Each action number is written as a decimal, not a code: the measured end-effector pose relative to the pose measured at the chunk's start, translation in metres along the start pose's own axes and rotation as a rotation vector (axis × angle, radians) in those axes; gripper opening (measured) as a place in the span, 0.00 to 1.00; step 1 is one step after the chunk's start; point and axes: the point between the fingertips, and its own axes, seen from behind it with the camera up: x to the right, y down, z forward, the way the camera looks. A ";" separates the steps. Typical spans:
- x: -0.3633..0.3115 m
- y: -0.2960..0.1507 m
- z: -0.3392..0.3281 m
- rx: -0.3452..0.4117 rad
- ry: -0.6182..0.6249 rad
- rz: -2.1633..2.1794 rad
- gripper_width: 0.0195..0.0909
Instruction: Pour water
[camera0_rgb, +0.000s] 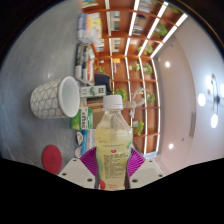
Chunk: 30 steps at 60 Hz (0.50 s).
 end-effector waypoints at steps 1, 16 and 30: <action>0.000 0.001 -0.001 0.000 -0.010 0.062 0.20; -0.010 0.011 0.001 0.070 -0.141 0.930 0.21; -0.036 0.013 0.014 0.100 -0.262 1.454 0.21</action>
